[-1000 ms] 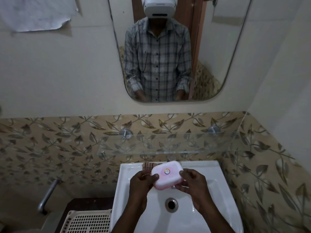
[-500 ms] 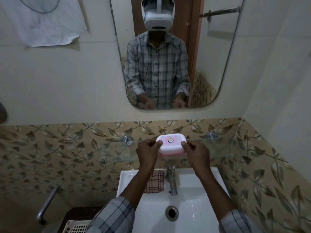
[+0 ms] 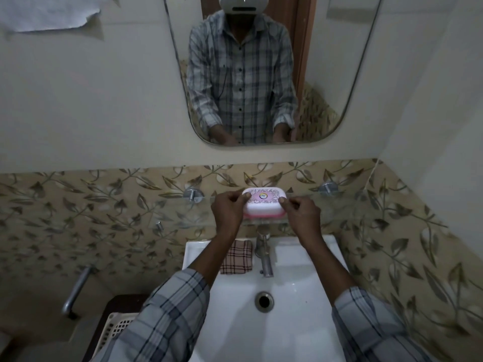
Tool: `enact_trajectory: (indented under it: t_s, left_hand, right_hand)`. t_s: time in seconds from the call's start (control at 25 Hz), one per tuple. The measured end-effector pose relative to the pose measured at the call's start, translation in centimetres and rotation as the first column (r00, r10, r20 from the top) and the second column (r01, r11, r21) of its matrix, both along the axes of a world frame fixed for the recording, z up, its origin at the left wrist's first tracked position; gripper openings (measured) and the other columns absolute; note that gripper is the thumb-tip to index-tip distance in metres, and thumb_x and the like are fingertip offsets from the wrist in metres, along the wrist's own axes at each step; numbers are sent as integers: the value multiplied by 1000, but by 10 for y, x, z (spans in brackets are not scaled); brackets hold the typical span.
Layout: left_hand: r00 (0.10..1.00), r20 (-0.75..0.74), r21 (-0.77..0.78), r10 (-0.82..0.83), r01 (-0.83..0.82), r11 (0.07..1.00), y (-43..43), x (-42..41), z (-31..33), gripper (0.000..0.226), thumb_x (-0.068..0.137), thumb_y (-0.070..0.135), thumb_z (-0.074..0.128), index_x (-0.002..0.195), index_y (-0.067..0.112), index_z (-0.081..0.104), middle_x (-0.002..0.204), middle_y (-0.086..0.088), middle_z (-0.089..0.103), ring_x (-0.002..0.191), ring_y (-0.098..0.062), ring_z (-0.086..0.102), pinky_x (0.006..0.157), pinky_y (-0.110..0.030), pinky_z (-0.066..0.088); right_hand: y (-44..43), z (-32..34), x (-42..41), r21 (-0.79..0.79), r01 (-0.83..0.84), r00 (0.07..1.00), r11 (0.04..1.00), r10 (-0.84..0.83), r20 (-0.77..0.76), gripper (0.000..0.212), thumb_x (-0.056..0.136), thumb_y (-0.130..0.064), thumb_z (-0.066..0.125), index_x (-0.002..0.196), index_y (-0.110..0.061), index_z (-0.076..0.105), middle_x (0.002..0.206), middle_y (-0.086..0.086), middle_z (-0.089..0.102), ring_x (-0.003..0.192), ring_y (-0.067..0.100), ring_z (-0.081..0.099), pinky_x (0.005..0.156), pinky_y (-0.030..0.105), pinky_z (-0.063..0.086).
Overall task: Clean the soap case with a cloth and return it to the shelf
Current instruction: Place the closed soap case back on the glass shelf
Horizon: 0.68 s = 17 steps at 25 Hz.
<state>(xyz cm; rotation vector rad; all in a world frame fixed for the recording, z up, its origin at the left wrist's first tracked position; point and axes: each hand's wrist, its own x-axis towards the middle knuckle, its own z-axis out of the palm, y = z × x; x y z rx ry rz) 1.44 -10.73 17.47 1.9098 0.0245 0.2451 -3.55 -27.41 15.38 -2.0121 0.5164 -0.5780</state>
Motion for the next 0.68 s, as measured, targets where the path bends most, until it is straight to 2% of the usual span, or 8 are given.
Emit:
enact_trajectory:
  t_s: [0.16,0.28,0.36,0.4,0.48,0.56,0.6,0.68]
  left_hand:
    - [981,144,-105,129,-115,988,25,-25,-15,34,98,31,54,78,13,75,71,-3,74,67,-13,67,61,-27,48]
    - [974,129,-142,185,-167,976,59,-58,-67,37,100,32,49,74,20,72,68,7,72,66,-4,68,62,-19,51]
    - [964,-130,-94,231,-244,965,75,-72,-114,33,96,28,54,69,17,68,66,2,71,66,-14,68,65,-32,55]
    - [914,-331,-94,236,-281,955,79,-73,-138,28,93,24,59,70,11,67,68,-2,70,67,-22,67,67,-37,56]
    - [723,-678,-199,135,-357,913,78,-66,-173,22,88,15,68,71,3,64,66,-11,62,58,-26,55,59,-35,49]
    - [582,-811,-366,-53,-435,823,71,-53,-185,14,86,13,71,84,1,65,67,-11,51,57,-20,45,55,-30,41]
    - [553,-822,-441,-139,-462,770,68,-45,-189,17,86,15,72,93,1,64,73,-11,51,64,-21,47,60,-32,45]
    - [551,-795,-554,-255,-487,675,59,-27,-198,28,87,18,71,109,4,62,94,-13,58,90,-27,54,91,-43,50]
  right_hand:
    - [1,-6,-21,148,26,991,989,-44,124,33,91,-33,68,112,-8,70,95,4,73,78,8,64,57,-4,41]
    - [14,-28,-49,148,32,966,988,-68,250,17,91,-34,62,104,-26,69,87,-11,72,76,4,65,65,6,49]
    - [31,-51,-63,89,-7,976,996,-13,219,5,89,-33,62,91,-33,67,78,-15,71,68,4,66,61,14,51]
    - [43,-64,-66,61,-43,984,997,32,175,8,88,-26,65,88,-35,67,77,-17,71,67,4,66,61,18,53]
    - [63,-88,-66,39,-130,990,991,128,54,18,87,-10,68,88,-28,71,76,-13,73,68,5,68,65,29,58]
    - [75,-105,-64,13,-248,967,969,248,-59,16,89,-5,66,97,-16,75,85,-3,76,76,12,70,71,35,60]
    - [79,-113,-63,-16,-306,947,952,303,-108,17,90,-5,65,102,-12,74,91,2,76,81,13,70,76,33,60]
    - [84,-127,-67,-49,-389,910,920,375,-179,21,90,-4,64,109,-7,73,99,6,75,87,13,69,80,24,57]
